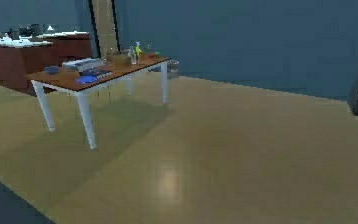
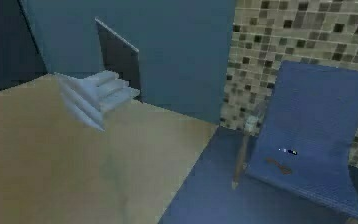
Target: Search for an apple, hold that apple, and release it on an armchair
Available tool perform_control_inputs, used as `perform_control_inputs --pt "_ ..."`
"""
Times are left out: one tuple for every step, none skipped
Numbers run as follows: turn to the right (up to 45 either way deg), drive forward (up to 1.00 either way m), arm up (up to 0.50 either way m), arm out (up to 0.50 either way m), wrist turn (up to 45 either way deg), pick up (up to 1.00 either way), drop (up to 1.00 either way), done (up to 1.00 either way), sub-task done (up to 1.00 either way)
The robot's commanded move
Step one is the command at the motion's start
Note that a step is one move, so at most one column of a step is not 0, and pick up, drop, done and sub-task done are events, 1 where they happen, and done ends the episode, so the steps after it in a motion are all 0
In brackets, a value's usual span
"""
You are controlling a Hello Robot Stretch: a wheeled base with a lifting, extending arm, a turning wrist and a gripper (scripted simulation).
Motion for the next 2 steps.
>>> perform_control_inputs --pt "0.0 1.0 0.0 0.0 0.0 0.0 0.0 0.0 0.0" --pt "3.0 0.0 0.0 0.0 0.0 0.0 0.0 0.0 0.0"
